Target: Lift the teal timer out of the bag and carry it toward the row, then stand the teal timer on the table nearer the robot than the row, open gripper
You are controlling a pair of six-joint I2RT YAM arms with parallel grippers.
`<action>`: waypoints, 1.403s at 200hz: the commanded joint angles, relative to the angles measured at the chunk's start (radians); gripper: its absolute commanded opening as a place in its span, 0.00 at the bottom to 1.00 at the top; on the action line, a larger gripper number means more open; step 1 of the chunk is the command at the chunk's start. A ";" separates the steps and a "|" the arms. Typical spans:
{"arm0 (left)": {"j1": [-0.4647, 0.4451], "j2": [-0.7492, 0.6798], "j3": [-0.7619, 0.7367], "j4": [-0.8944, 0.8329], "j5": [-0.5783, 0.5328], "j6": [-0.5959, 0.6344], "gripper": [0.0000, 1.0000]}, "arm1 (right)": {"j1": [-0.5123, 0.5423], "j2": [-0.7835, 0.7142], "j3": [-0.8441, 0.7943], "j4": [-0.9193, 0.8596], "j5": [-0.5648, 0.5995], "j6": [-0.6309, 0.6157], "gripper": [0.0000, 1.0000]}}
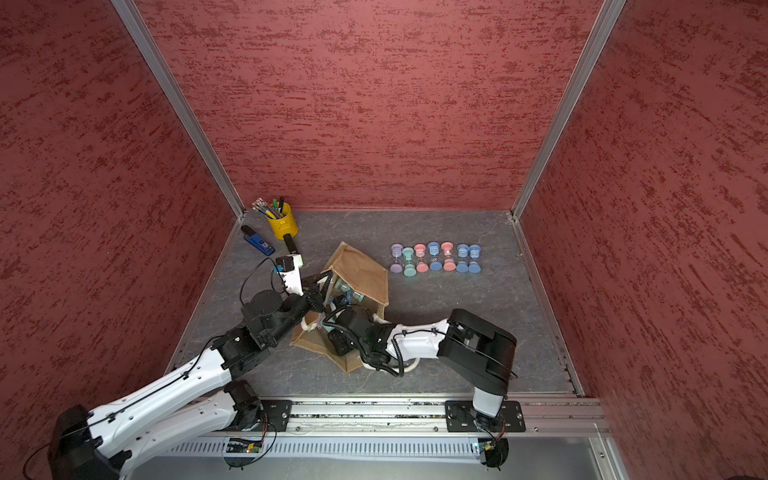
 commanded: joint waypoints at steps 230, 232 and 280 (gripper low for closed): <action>-0.015 0.008 0.095 -0.308 -0.284 -0.204 0.00 | -0.740 -0.717 -0.233 -0.371 -0.184 0.152 0.20; -0.016 0.009 0.097 -0.309 -0.282 -0.205 0.00 | -0.741 -0.707 -0.238 -0.370 -0.185 0.147 0.20; -0.028 0.022 0.098 -0.341 -0.312 -0.237 0.00 | -0.713 -0.435 -0.337 -0.170 -0.245 0.169 0.20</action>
